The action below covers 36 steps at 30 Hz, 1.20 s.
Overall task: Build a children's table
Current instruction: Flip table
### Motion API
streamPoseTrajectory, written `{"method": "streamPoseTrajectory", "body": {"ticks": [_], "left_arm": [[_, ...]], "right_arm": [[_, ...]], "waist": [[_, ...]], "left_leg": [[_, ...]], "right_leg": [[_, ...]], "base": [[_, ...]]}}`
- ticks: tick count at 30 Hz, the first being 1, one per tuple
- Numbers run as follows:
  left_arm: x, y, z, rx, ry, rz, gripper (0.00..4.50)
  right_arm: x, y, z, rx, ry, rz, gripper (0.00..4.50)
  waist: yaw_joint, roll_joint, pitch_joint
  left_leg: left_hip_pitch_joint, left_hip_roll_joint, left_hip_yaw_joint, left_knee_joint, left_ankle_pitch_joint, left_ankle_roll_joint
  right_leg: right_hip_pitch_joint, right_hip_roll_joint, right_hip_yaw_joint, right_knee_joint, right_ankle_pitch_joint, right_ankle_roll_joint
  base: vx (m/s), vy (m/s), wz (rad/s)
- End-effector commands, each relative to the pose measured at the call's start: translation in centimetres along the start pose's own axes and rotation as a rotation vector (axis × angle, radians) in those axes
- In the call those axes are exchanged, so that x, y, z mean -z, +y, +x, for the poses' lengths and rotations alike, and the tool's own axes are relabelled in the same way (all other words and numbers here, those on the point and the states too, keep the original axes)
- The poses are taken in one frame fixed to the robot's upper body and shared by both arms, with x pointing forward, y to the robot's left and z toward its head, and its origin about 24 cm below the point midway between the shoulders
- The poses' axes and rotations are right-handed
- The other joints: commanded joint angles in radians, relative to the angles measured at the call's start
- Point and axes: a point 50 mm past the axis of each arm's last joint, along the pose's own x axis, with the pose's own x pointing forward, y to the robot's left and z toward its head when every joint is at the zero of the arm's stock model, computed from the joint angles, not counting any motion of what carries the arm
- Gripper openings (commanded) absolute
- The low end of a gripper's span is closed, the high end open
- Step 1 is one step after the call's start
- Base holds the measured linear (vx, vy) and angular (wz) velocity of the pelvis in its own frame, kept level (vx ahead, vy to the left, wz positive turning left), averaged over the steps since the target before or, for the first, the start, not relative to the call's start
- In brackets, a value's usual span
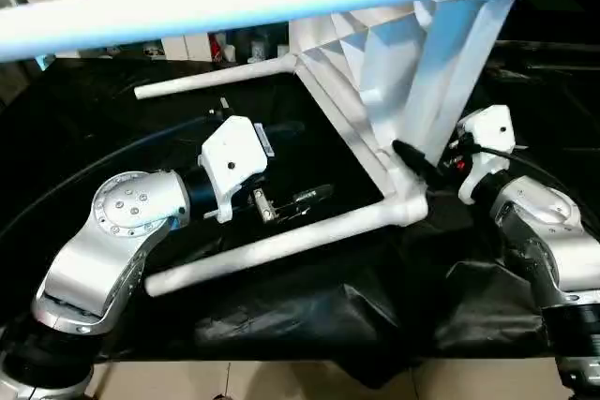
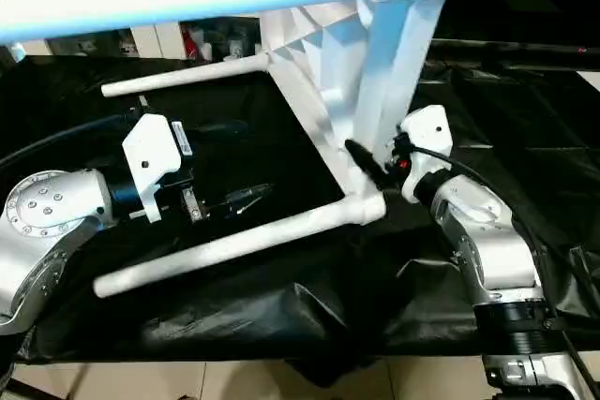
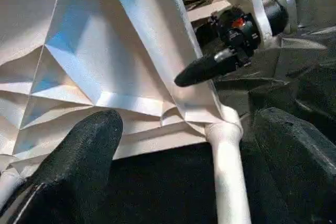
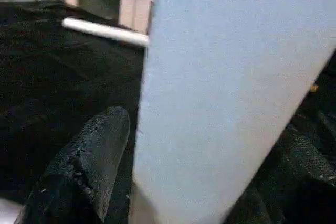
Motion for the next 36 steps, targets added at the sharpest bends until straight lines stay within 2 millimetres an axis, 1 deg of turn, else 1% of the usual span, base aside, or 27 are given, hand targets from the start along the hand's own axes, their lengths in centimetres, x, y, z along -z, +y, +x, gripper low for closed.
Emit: {"method": "streamPoseTrajectory", "body": {"ticks": [1, 3, 4, 5, 6, 8, 9, 10, 12, 14, 16, 21, 22, 23, 24, 25, 27, 28, 29, 31, 32, 33, 35, 36], "left_arm": [[-0.3, -0.2, -0.2, 0.011, 0.004, 0.008, 4.50], [-0.3, -0.3, -0.3, 0.009, 0.007, 0.008, 4.50], [-0.3, -0.3, -0.3, 0.009, 0.007, 0.008, 4.50], [-0.3, -0.3, -0.3, 0.009, 0.008, 0.007, 4.50], [-0.4, -0.4, -0.4, 0.012, 0.011, 0.005, 4.50], [-0.4, -0.5, -0.5, 0.015, 0.014, 0.002, 4.50], [-0.4, -0.5, -0.5, 0.015, 0.015, 0.002, 4.50], [-0.4, -0.6, -0.5, 0.016, 0.016, 0.001, 4.50], [-0.4, -0.6, -0.6, 0.015, 0.016, 0.001, 4.50], [-0.5, -0.6, -0.6, 0.015, 0.018, 0.000, 4.50], [-0.5, -0.6, -0.6, 0.009, 0.020, 0.003, 4.50], [-0.6, -0.4, -0.6, -0.009, 0.022, 0.014, 4.50], [-0.7, -0.4, -0.6, -0.018, 0.008, -0.002, 4.50], [-0.9, -0.4, -0.5, -0.030, -0.020, -0.038, 4.50], [-1.1, -0.5, -0.4, -0.038, -0.048, -0.105, 4.50], [-1.1, -0.5, -0.4, -0.038, -0.048, -0.105, 4.50], [-0.7, -1.2, -0.5, -0.016, -0.049, -0.177, 4.50], [-0.7, -1.2, -0.5, -0.016, -0.049, -0.177, 4.50], [-0.6, -1.3, -0.5, -0.007, -0.042, -0.184, 4.50], [-0.2, -1.7, -0.6, 0.010, -0.021, -0.185, 4.50], [-0.2, -1.7, -0.5, 0.012, -0.018, -0.183, 4.50], [-0.1, -1.8, -0.5, 0.012, -0.015, -0.181, 4.50], [-0.2, -1.8, -0.4, 0.012, -0.014, -0.181, 4.50], [-0.2, -1.8, -0.3, 0.011, -0.013, -0.181, 4.50]], "right_arm": [[-0.1, -0.5, 0.4, -0.043, -0.018, 0.011, 3.55], [-0.2, -0.9, 0.7, -0.056, -0.034, 0.033, 3.55], [-0.2, -0.9, 0.7, -0.056, -0.035, 0.033, 3.55], [-0.3, -1.0, 0.9, -0.062, -0.047, 0.047, 3.55], [-0.2, -1.2, 1.3, -0.058, -0.054, 0.071, 3.55], [-0.1, -1.2, 1.9, -0.053, -0.057, 0.093, 3.55], [0.0, -1.2, 2.2, -0.042, -0.062, 0.110, 3.55], [0.0, -1.2, 2.4, -0.030, -0.067, 0.127, 3.55], [0.0, -1.1, 2.7, -0.032, -0.086, 0.154, 3.22], [0.0, -0.8, 3.0, -0.038, -0.109, 0.179, 3.10], [0.1, -0.4, 3.3, -0.046, -0.119, 0.188, 2.86], [0.5, -0.1, 3.7, -0.039, -0.116, 0.192, 2.55], [0.7, -0.1, 3.8, -0.014, -0.109, 0.193, 2.45], [0.8, -0.3, 3.9, 0.023, -0.101, 0.194, 2.45], [1.1, -0.5, 4.2, 0.080, -0.088, 0.196, 2.38], [1.1, -0.5, 4.2, 0.080, -0.088, 0.196, 2.29], [1.3, -0.6, 4.4, 0.140, -0.079, 0.195, 2.10], [1.3, -0.6, 4.4, 0.140, -0.079, 0.195, 2.06], [1.3, -0.7, 4.4, 0.164, -0.075, 0.194, 1.99], [1.5, -1.0, 4.5, 0.239, -0.065, 0.203, 1.97], [1.5, -1.1, 4.5, 0.259, -0.062, 0.206, 1.95], [1.5, -1.2, 4.6, 0.287, -0.058, 0.205, 1.95], [1.6, -1.4, 4.7, 0.325, -0.056, 0.202, 1.94], [1.6, -1.4, 4.7, 0.350, -0.055, 0.201, 1.94]], "waist": [[0.006, -0.008, -0.051], [0.004, -0.008, -0.051], [0.007, -0.012, -0.051], [0.009, -0.010, -0.051], [0.006, -0.009, -0.053], [0.006, -0.010, -0.053], [0.009, -0.011, -0.052], [0.010, -0.010, -0.052], [0.011, -0.011, -0.053], [0.011, -0.011, -0.052], [0.011, -0.011, -0.051], [0.009, -0.011, -0.050], [0.008, -0.011, -0.049], [0.008, -0.011, -0.049], [0.007, -0.009, -0.048], [0.007, -0.011, -0.048], [0.009, -0.011, -0.047], [0.010, -0.011, -0.045], [0.010, -0.011, -0.045], [0.011, -0.008, -0.046], [0.011, -0.004, -0.046], [0.011, -0.004, -0.044], [0.012, -0.006, -0.043], [0.019, -0.005, -0.043]], "left_leg": [[0.014, 0.031, -0.003, -0.071, -0.292, 0.000], [0.012, 0.030, -0.003, -0.070, -0.285, 0.003], [0.012, 0.030, -0.002, -0.070, -0.282, 0.005], [0.012, 0.031, -0.003, -0.069, -0.274, 0.006], [0.011, 0.031, -0.004, -0.069, -0.268, 0.007], [0.011, 0.031, -0.003, -0.068, -0.259, 0.006], [0.013, 0.031, -0.001, -0.067, -0.254, 0.008], [0.013, 0.031, -0.001, -0.068, -0.252, 0.008], [0.013, 0.031, -0.001, -0.067, -0.245, 0.006], [0.013, 0.032, -0.002, -0.068, -0.250, 0.005], [0.013, 0.031, -0.002, -0.068, -0.255, 0.002], [0.013, 0.031, -0.003, -0.070, -0.283, -0.009], [0.013, 0.031, -0.003, -0.070, -0.288, -0.011], [0.013, 0.031, -0.003, -0.070, -0.288, -0.011], [0.014, 0.030, -0.002, -0.069, -0.298, -0.025], [0.014, 0.029, -0.002, -0.069, -0.313, -0.028], [0.016, 0.029, -0.002, -0.069, -0.329, -0.029], [0.015, 0.029, -0.003, -0.071, -0.336, -0.030], [0.015, 0.029, -0.003, -0.071, -0.336, -0.030], [0.017, 0.029, -0.004, -0.072, -0.356, -0.037], [0.019, 0.029, -0.005, -0.072, -0.362, -0.040], [0.022, 0.029, -0.005, -0.073, -0.380, -0.045], [0.022, 0.028, -0.004, -0.073, -0.392, -0.049], [0.025, 0.029, -0.004, -0.073, -0.401, -0.055]], "right_leg": [[0.044, -0.029, 0.023, -0.066, -0.276, -0.179], [0.044, -0.028, 0.022, -0.064, -0.263, -0.188], [0.045, -0.029, 0.022, -0.064, -0.260, -0.188], [0.045, -0.029, 0.023, -0.063, -0.254, -0.190], [0.046, -0.031, 0.022, -0.058, -0.238, -0.202], [0.045, -0.029, 0.021, -0.056, -0.223, -0.212], [0.045, -0.028, 0.022, -0.058, -0.214, -0.217], [0.046, -0.029, 0.022, -0.056, -0.210, -0.220], [0.047, -0.029, 0.021, -0.053, -0.200, -0.223], [0.047, -0.029, 0.021, -0.053, -0.201, -0.226], [0.047, -0.028, 0.021, -0.053, -0.210, -0.222], [0.044, -0.030, 0.022, -0.057, -0.255, -0.208], [0.043, -0.029, 0.022, -0.057, -0.262, -0.206], [0.043, -0.029, 0.022, -0.057, -0.262, -0.206], [0.040, -0.030, 0.023, -0.056, -0.274, -0.213], [0.039, -0.029, 0.022, -0.058, -0.291, -0.212], [0.036, -0.028, 0.023, -0.060, -0.312, -0.200], [0.035, -0.027, 0.022, -0.063, -0.328, -0.190], [0.035, -0.027, 0.022, -0.063, -0.328, -0.190], [0.032, -0.025, 0.021, -0.065, -0.354, -0.166], [0.030, -0.025, 0.022, -0.064, -0.353, -0.164], [0.026, -0.023, 0.021, -0.067, -0.359, -0.162], [0.025, -0.024, 0.021, -0.068, -0.373, -0.158], [0.023, -0.024, 0.022, -0.070, -0.388, -0.144]], "base": [[0.000, 0.000, 0.00], [0.000, 0.000, 0.00], [0.000, 0.000, 0.00], [0.000, 0.000, 0.00], [0.000, 0.000, 0.00], [0.000, 0.000, 0.00], [0.000, 0.000, 0.00], [0.000, 0.000, 0.00], [0.000, 0.000, 0.00], [0.000, 0.000, 0.00], [0.000, 0.000, 0.00], [0.000, 0.000, 0.00], [0.000, 0.000, 0.00], [0.000, 0.000, 0.00], [0.000, 0.000, 0.00], [0.000, 0.000, 0.00], [0.000, 0.000, 0.00], [0.000, 0.000, 0.00], [0.000, 0.000, 0.00], [0.000, 0.000, 0.00], [0.000, 0.000, 0.00], [0.000, 0.000, 0.00], [0.000, 0.000, 0.00], [0.000, 0.000, 0.00]]}}
